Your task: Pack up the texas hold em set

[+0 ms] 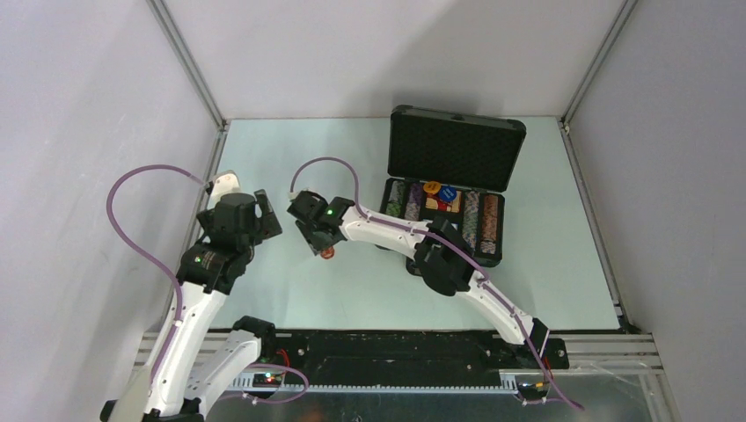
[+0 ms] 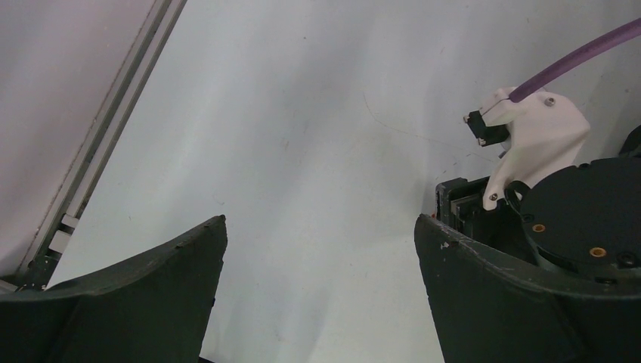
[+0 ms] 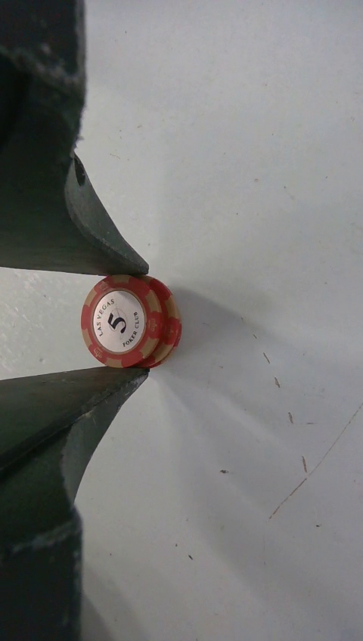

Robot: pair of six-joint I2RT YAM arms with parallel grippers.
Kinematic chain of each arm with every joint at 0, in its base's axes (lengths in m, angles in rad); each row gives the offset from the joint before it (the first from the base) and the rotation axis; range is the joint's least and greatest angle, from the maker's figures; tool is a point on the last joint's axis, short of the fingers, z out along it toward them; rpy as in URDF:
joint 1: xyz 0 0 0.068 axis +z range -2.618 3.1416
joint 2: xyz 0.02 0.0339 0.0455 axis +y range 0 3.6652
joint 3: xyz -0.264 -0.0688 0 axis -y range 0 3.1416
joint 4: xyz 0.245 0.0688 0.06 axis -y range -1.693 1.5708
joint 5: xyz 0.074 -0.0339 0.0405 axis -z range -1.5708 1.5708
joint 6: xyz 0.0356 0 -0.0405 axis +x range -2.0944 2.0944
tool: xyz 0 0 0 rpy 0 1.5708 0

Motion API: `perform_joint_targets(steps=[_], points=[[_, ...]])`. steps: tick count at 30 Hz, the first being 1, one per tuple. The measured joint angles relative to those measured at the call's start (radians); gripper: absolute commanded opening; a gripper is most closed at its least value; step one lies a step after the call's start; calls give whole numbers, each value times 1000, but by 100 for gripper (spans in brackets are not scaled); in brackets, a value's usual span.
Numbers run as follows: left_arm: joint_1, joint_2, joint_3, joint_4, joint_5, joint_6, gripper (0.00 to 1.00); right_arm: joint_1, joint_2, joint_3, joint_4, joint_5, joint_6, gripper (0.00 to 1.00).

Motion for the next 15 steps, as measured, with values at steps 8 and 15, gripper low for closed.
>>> perform_joint_targets(steps=[8, 15], points=[[0, 0, 0, 0, 6, 0, 98, 0, 11, 0, -1, 0, 0, 49], [0, 0, 0, 0, 8, 0, 98, 0, 11, 0, -1, 0, 0, 61]])
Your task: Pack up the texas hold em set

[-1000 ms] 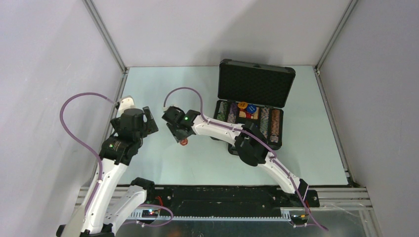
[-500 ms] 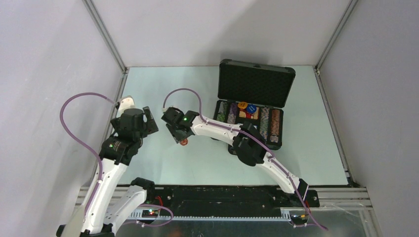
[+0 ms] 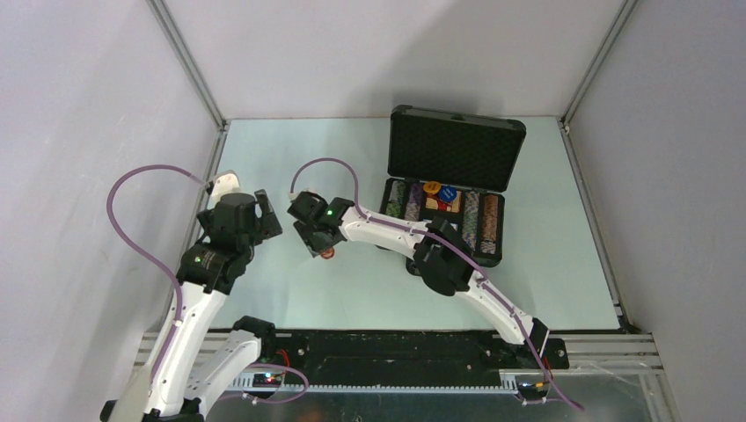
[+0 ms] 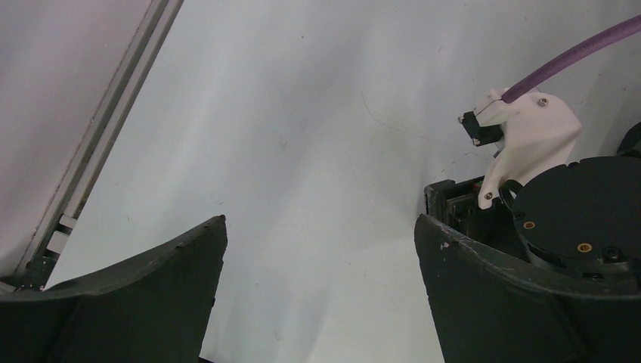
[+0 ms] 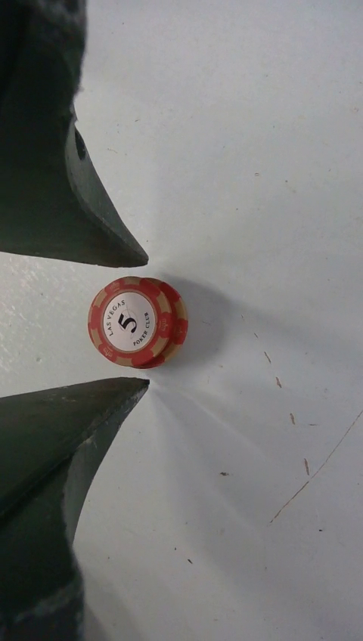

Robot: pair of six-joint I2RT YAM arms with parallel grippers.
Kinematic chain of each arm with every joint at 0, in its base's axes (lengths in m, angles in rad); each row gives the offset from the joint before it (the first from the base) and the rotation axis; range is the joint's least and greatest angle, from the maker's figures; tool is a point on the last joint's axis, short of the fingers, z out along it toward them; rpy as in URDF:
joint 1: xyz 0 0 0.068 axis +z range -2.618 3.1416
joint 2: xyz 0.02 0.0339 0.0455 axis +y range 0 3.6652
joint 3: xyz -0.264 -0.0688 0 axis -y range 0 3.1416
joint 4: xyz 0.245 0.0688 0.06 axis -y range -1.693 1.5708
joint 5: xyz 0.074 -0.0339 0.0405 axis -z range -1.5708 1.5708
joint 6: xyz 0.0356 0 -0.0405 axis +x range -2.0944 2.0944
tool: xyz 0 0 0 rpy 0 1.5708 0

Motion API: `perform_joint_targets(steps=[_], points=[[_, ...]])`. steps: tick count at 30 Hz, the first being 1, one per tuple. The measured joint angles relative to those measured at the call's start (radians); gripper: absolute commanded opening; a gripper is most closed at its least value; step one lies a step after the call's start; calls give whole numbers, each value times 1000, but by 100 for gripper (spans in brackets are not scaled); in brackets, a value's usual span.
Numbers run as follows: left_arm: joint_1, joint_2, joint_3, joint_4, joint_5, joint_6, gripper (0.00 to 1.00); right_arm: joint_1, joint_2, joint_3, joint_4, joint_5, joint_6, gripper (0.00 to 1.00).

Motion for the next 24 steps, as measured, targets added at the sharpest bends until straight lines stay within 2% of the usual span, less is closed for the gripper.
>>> perform_joint_targets(steps=[13, 24], points=[[0, 0, 0, 0, 6, 0, 98, 0, 0, 0, 1, 1, 0, 69], [1, 0, 0, 0, 6, 0, 98, 0, 19, 13, 3, 1, 0, 72]])
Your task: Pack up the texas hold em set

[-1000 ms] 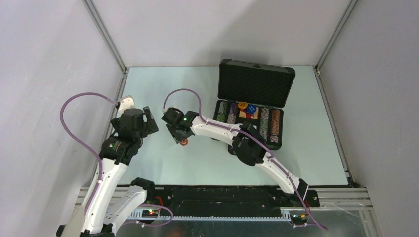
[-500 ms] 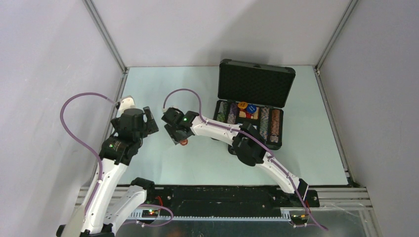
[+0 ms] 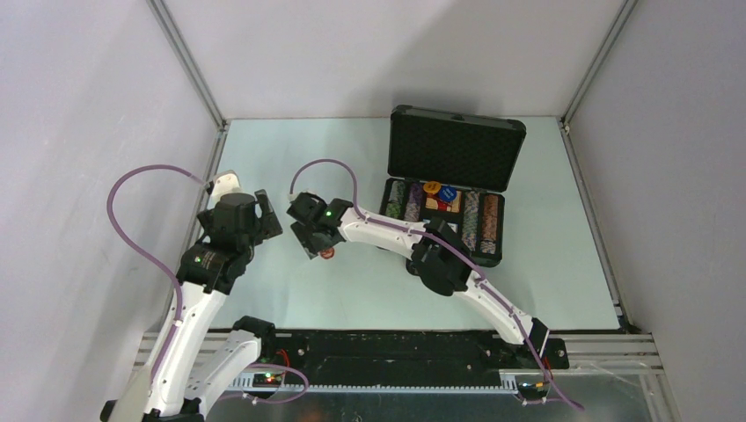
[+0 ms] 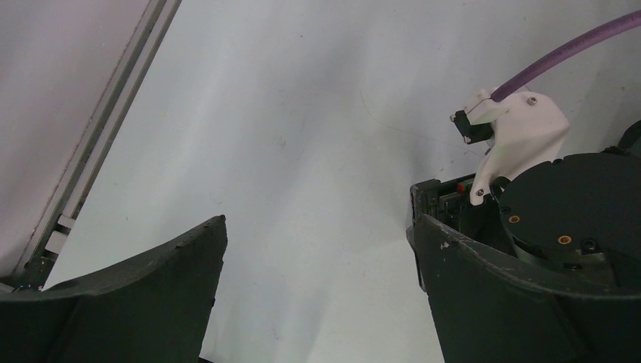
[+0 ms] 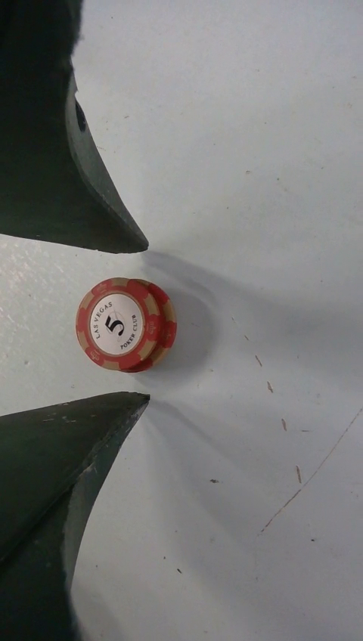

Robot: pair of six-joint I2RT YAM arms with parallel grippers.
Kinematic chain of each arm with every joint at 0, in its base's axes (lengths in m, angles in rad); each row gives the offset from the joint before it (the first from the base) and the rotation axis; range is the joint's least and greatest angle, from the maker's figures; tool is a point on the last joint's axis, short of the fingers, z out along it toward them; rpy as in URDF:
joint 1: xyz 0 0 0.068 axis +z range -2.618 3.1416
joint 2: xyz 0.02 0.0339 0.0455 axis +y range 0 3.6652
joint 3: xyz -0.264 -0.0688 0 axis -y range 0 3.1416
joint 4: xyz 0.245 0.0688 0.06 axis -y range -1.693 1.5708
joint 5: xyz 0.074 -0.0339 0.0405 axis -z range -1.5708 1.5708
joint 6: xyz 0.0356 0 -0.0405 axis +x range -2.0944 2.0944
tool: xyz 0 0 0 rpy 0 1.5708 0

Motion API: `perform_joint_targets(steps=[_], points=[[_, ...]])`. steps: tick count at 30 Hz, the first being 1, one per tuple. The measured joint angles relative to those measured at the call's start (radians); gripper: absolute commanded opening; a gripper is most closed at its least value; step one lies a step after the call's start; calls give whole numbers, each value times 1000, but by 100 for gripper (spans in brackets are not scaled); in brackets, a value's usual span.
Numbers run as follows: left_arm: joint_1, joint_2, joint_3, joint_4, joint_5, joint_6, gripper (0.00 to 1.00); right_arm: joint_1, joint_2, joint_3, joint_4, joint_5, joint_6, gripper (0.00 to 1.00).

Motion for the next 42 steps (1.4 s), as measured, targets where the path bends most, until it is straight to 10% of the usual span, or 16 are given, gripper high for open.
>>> perform_joint_targets(steps=[9, 30, 42], points=[[2, 0, 0, 0, 0, 0, 98, -1, 7, 11, 34, -1, 0, 74], [6, 0, 0, 0, 0, 0, 98, -30, 83, 128, 35, -42, -31, 34], [12, 0, 0, 0, 1, 0, 98, -32, 89, 150, -16, -48, -61, 29]])
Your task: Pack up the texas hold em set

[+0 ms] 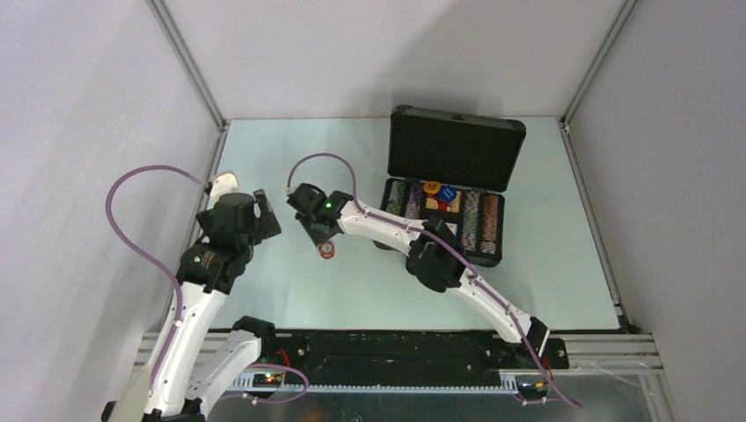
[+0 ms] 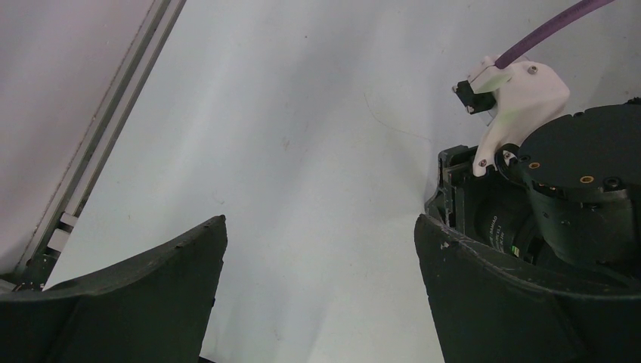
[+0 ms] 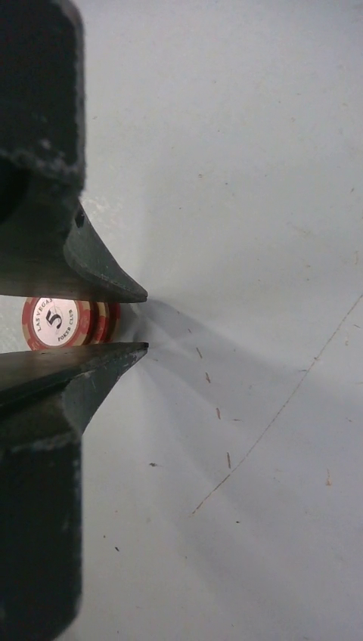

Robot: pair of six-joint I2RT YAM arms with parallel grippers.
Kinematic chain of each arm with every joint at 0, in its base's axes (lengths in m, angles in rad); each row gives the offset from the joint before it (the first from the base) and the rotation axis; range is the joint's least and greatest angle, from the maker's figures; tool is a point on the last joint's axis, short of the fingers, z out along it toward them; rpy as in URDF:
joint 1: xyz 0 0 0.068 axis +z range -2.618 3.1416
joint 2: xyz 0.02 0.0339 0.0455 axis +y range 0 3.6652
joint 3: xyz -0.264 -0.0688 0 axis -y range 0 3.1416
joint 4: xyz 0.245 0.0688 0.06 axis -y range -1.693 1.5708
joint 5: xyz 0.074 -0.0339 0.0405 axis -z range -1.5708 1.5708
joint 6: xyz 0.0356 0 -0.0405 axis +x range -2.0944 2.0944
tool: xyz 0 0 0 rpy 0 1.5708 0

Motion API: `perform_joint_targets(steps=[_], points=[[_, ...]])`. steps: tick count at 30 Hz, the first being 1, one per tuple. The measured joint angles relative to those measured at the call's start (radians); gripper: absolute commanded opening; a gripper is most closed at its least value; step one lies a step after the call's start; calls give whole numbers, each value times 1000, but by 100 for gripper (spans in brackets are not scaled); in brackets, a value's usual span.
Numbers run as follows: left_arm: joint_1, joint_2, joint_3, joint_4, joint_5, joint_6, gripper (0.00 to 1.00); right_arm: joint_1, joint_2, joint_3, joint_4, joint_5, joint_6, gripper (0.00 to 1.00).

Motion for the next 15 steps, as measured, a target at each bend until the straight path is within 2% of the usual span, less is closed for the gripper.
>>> perform_joint_targets(steps=[10, 15], points=[[1, 0, 0, 0, 0, 0, 98, 0, 0, 10, -42, -24, -8, 29], [3, 0, 0, 0, 0, 0, 98, 0, 0, 11, -43, -31, -10, 25]])
